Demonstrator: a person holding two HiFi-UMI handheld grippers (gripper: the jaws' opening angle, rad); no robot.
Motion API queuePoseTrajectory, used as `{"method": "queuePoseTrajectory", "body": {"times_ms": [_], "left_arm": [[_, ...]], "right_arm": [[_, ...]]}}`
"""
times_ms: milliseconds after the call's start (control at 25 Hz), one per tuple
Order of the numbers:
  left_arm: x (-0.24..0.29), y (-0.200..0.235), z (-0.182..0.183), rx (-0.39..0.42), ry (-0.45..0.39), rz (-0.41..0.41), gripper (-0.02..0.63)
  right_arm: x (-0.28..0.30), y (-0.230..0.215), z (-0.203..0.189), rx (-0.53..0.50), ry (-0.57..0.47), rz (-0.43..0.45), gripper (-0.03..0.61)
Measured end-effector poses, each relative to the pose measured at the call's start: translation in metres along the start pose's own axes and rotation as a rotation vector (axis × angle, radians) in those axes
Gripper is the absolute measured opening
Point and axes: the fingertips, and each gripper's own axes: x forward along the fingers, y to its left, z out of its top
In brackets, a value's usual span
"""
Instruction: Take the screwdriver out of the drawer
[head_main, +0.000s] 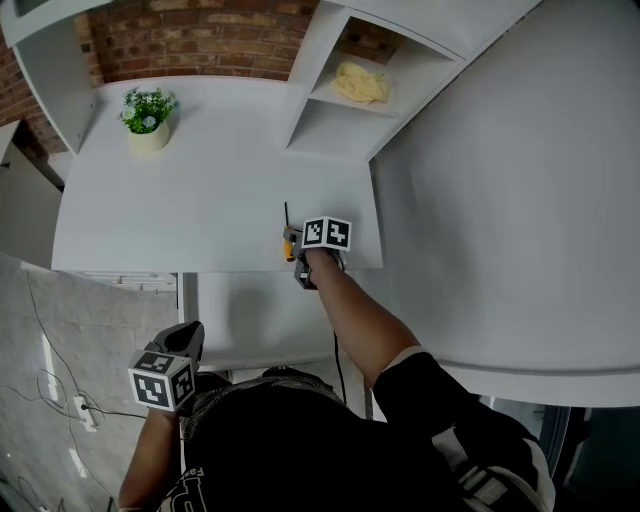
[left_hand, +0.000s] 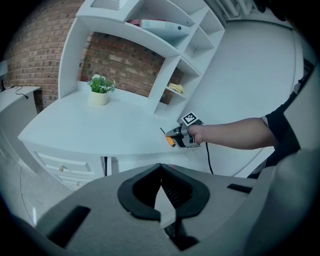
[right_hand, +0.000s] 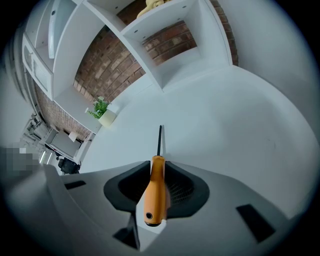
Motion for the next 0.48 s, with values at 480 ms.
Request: {"method": "queuePoseTrajectory", "body": {"times_ms": [480], "left_arm": [[0.008, -0.018, 0.003, 0.025, -0.005, -0.018, 0.015]], "right_arm": [[-0.018, 0.004, -0.004, -0.031, -0.008, 0.028, 0.097]]}}
